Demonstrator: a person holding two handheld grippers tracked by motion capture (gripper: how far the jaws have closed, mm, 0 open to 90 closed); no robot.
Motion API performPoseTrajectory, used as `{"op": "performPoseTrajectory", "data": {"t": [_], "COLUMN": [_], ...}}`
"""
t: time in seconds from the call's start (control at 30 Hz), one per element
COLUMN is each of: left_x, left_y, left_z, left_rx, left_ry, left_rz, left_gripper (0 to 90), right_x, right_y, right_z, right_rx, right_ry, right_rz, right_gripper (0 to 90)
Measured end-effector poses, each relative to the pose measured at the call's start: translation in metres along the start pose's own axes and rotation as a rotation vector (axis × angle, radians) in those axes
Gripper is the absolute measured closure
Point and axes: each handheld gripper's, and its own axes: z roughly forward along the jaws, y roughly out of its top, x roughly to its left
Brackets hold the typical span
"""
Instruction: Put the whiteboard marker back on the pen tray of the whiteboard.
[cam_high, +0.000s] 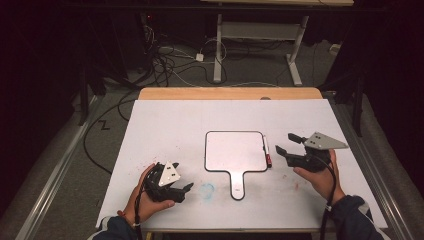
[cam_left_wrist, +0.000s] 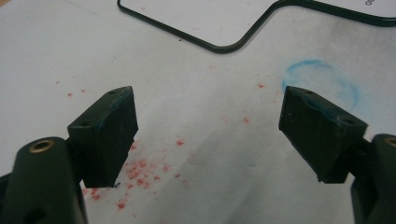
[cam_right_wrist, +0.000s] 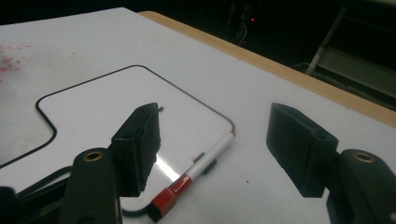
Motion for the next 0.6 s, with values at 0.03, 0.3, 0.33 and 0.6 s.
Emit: {"op": "performPoseTrajectory", "data": {"t": [0.03,0.3,0.33,0.6], "left_x": [0.0,0.004,0.004,0.0], "left_y": [0.0,0.0,-0.001,-0.002], "left_z": [0.0,-0.005,-0.004,-0.003], "left_rx": [0.0,-0.042,-0.041,-0.026], "left_ry": [0.004,0.074,0.074,0.066], "left_rz": [0.002,-0.004,-0.004,0.014], "left_gripper": [18.7,18.7,18.7,18.7], "right_x": [0.002,0.018,0.02,0.035], "right_y": [-0.003,-0.023,-0.025,-0.037], "right_z": [-0.005,-0.035,-0.037,-0.044], "right_rx": [-0.009,-0.032,-0.038,-0.031], "right_ry": [-0.006,-0.044,-0.047,-0.06], "right_rz": [-0.005,-0.059,-0.066,-0.097], "right_gripper": [33.8,26.9,26.9,27.1]}}
